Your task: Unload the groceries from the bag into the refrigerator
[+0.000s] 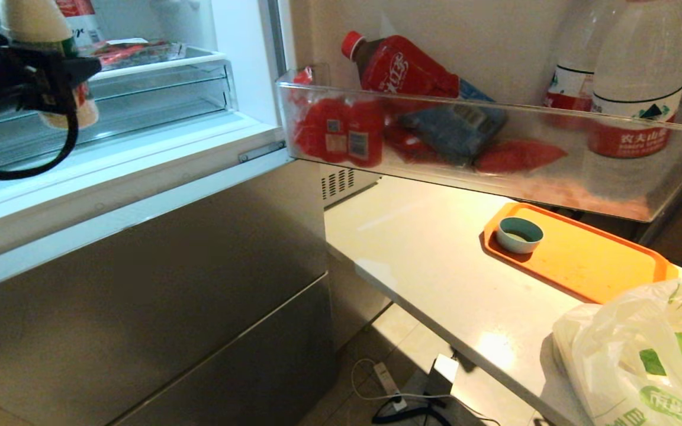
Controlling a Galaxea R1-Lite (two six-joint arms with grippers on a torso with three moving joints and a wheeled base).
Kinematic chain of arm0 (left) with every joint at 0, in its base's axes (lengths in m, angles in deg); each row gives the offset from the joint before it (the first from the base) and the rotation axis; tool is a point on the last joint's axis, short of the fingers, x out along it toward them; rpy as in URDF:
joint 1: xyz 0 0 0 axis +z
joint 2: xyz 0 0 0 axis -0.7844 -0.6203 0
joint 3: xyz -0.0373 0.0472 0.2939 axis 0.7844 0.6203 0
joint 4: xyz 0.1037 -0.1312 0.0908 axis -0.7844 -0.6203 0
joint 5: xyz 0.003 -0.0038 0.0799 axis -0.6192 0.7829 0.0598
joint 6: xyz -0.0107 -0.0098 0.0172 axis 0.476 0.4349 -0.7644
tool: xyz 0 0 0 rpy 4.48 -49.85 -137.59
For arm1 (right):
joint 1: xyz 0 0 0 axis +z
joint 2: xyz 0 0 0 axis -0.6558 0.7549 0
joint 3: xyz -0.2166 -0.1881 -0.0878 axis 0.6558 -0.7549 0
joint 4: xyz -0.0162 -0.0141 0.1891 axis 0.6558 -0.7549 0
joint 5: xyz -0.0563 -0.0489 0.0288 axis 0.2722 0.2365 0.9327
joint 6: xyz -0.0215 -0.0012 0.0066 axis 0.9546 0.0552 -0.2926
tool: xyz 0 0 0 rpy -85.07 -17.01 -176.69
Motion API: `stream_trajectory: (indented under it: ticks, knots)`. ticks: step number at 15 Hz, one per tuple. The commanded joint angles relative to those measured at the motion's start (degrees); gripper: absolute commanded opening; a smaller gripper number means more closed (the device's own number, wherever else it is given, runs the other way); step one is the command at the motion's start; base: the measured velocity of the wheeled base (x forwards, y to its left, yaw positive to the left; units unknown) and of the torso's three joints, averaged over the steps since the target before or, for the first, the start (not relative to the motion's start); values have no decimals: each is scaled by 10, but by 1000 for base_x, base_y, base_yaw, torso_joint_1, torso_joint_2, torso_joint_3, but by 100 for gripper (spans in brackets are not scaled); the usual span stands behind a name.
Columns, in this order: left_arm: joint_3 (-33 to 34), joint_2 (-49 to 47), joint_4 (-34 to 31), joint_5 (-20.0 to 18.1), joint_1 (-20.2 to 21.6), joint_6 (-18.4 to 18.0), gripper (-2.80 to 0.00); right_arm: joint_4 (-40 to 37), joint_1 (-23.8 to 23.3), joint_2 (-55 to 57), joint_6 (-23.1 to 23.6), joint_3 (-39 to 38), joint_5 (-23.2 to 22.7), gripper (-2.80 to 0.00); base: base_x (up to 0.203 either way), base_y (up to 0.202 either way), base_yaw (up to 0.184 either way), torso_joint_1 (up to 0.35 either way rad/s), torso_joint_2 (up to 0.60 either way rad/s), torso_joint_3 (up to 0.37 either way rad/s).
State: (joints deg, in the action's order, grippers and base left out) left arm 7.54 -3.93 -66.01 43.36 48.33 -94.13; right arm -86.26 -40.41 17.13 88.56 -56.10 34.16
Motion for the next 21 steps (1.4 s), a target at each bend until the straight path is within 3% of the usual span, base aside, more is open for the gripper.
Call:
stream_trajectory:
  ticks: [1, 11, 17, 21]
  knots:
    - [-52, -62, 1, 13, 0, 16, -280, 0, 0, 0, 1, 0, -1, -280, 0, 0, 0, 0, 0, 0]
    - [-218, -182, -7, 69, 9, 22, -280, 0, 0, 0, 1, 0, 0, -280, 0, 0, 0, 0, 0, 0]
    - [-233, -178, -22, 68, 68, 22, -280, 0, 0, 0, 2, 0, -1, -280, 0, 0, 0, 0, 0, 0]
    - [-256, -186, -25, 66, 72, 22, -280, 0, 0, 0, 1, 0, 0, -280, 0, 0, 0, 0, 0, 0]
